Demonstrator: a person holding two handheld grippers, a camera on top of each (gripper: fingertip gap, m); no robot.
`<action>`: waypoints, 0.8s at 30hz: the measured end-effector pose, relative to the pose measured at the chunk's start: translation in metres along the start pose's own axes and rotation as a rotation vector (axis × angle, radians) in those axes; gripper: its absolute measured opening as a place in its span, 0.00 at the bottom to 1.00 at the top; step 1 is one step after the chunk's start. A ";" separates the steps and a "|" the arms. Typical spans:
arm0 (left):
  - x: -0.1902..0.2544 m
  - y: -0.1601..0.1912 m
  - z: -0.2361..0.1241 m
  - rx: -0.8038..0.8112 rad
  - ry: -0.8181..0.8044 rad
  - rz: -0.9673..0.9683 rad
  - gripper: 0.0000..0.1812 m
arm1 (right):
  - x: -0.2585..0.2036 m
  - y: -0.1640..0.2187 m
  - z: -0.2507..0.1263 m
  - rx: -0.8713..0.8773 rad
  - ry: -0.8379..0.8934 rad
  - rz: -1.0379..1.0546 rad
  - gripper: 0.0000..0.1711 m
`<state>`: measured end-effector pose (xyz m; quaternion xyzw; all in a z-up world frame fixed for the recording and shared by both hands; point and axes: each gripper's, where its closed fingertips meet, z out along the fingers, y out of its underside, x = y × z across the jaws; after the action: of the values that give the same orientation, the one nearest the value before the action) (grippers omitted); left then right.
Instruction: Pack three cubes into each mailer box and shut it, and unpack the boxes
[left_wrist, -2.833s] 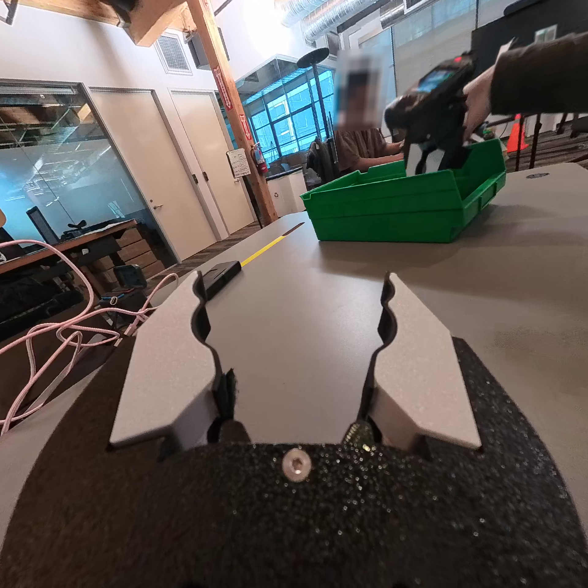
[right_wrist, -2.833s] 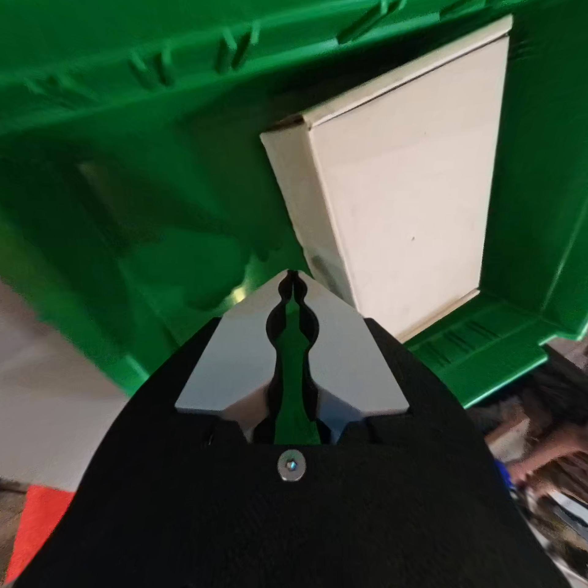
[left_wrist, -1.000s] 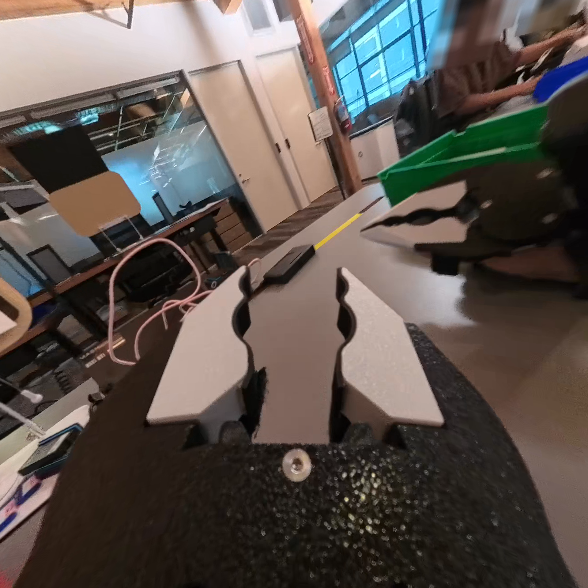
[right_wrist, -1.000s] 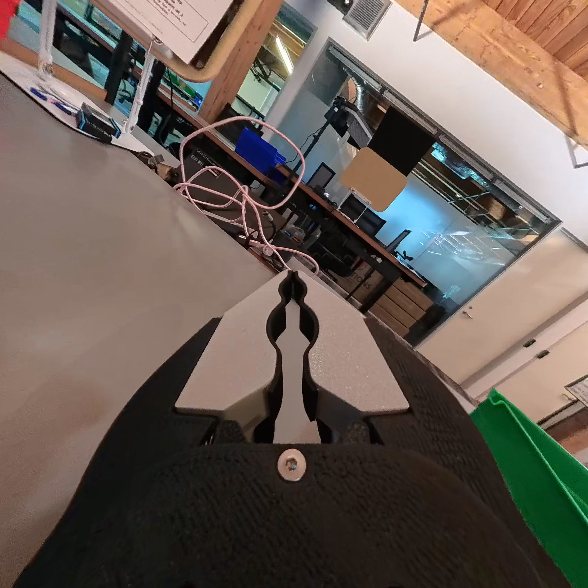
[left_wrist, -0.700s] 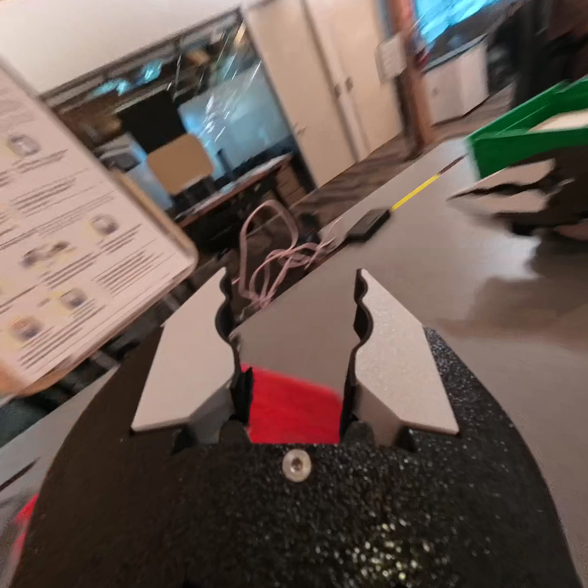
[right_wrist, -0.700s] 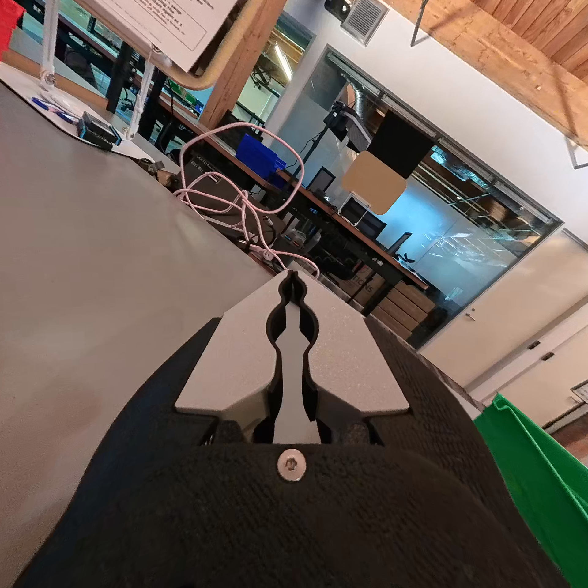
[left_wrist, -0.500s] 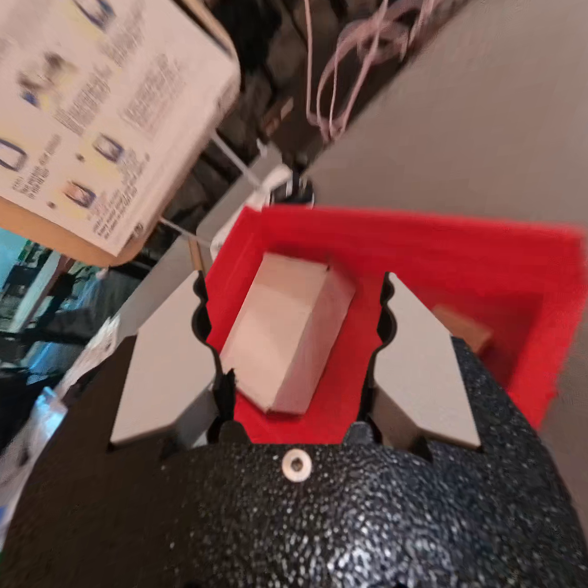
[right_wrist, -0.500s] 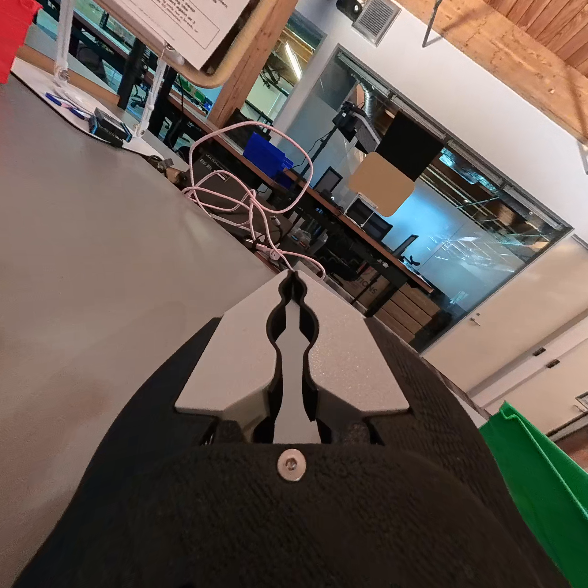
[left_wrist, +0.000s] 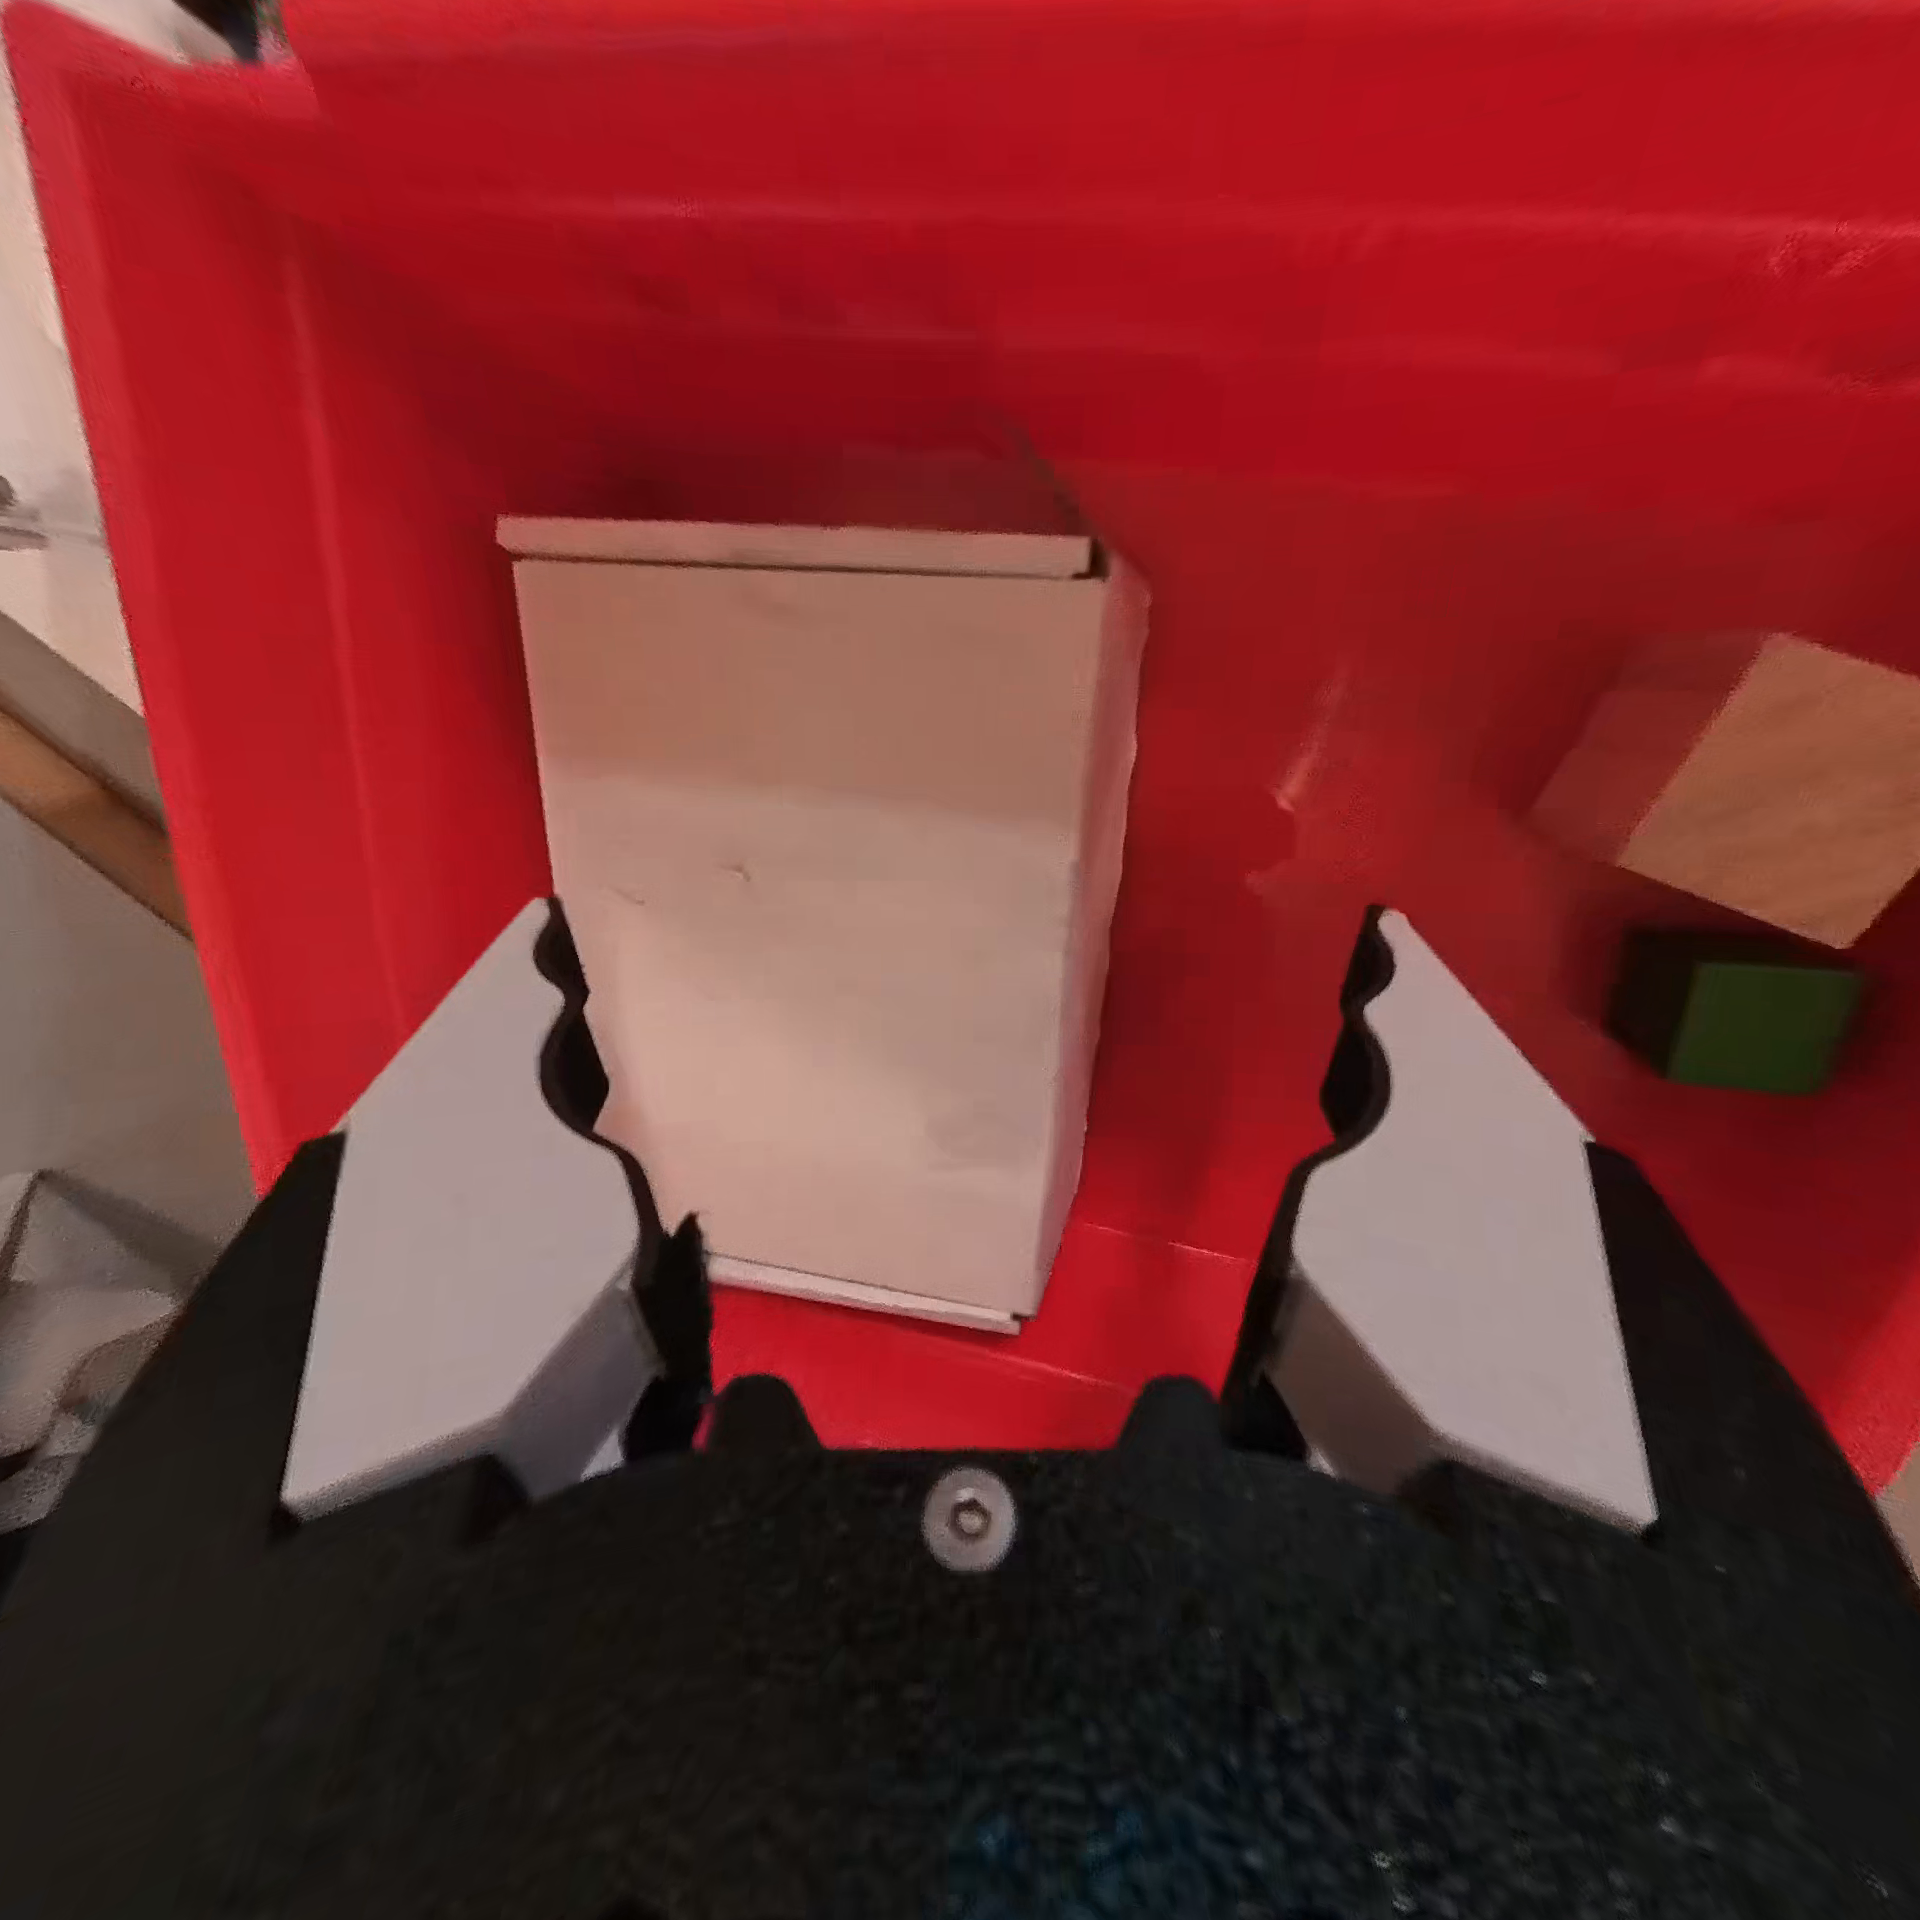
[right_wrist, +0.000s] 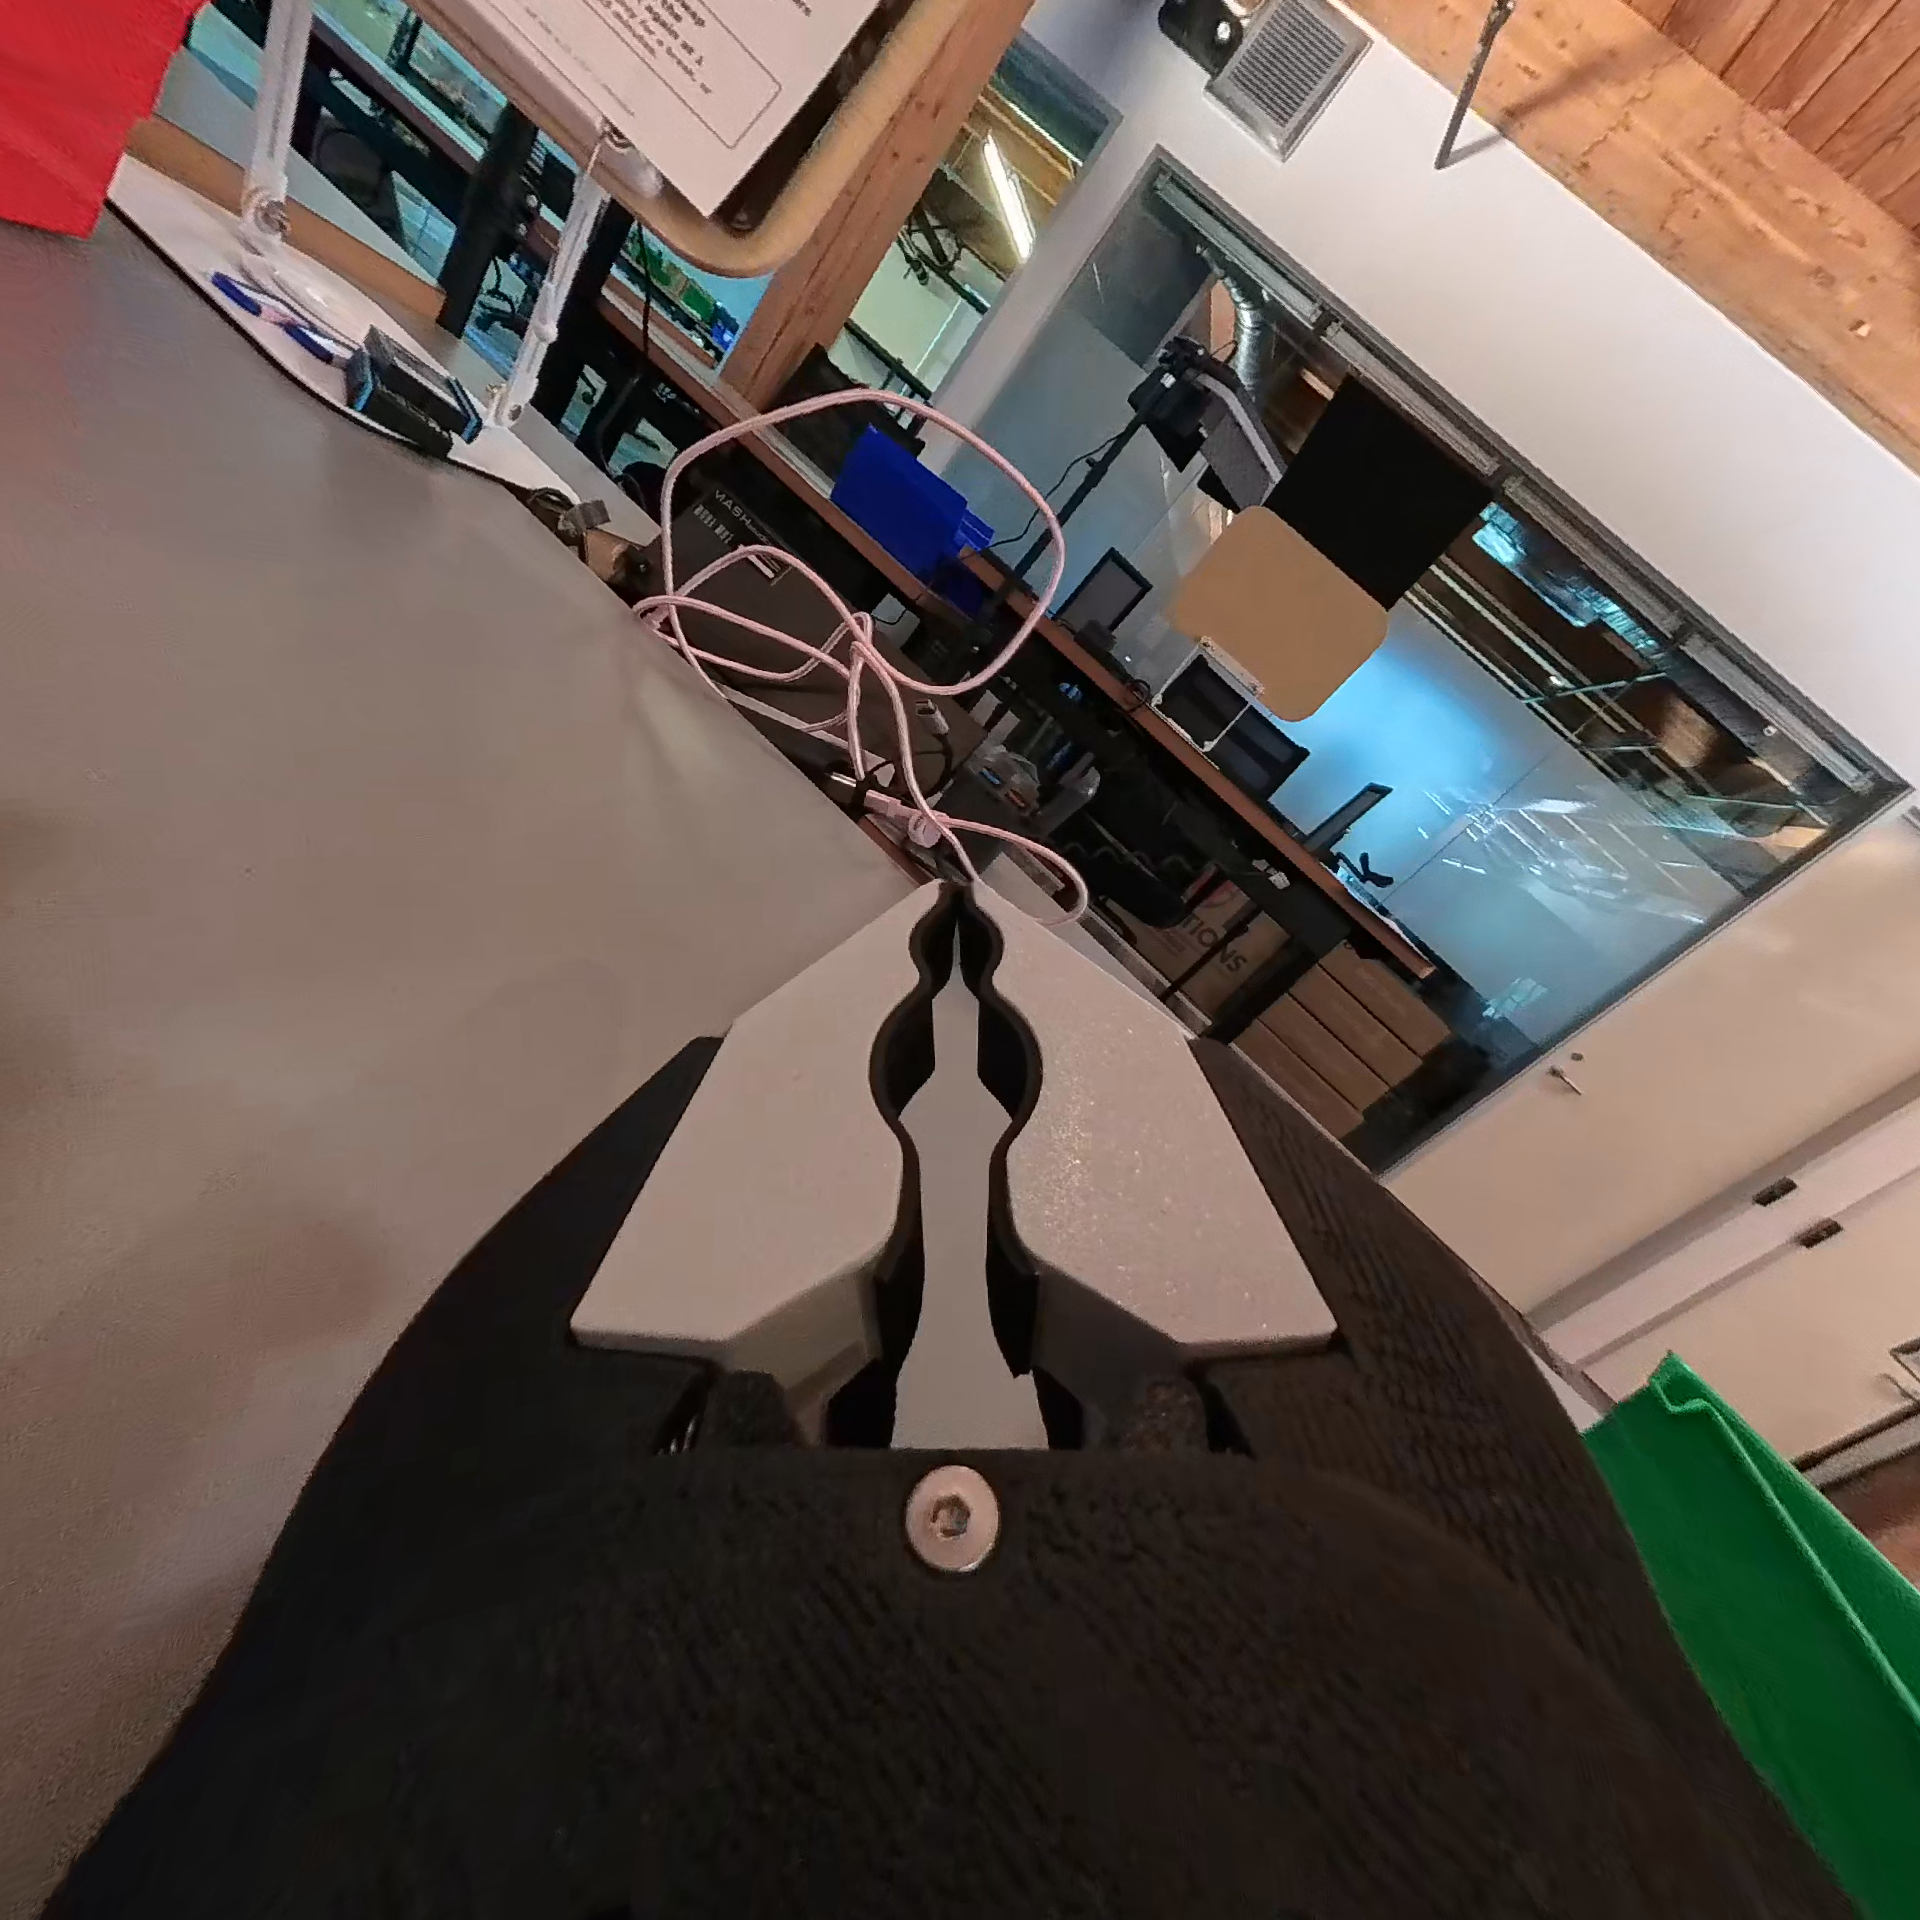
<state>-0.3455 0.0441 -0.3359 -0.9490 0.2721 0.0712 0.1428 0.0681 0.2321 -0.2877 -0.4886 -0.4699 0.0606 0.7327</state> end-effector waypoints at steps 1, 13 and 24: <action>-0.003 0.002 0.004 -0.008 0.012 -0.008 0.79 | -0.001 0.000 0.000 -0.002 -0.005 -0.006 0.00; -0.024 0.011 0.031 -0.069 0.087 -0.016 0.75 | -0.013 0.000 0.003 -0.011 -0.051 -0.058 0.00; -0.026 0.013 0.025 -0.152 0.166 0.009 0.67 | -0.023 0.000 0.004 -0.013 -0.094 -0.097 0.00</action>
<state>-0.3758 0.0540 -0.3573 -0.9584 0.2812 0.0135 0.0471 0.0531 0.2221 -0.3017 -0.4665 -0.5273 0.0446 0.7088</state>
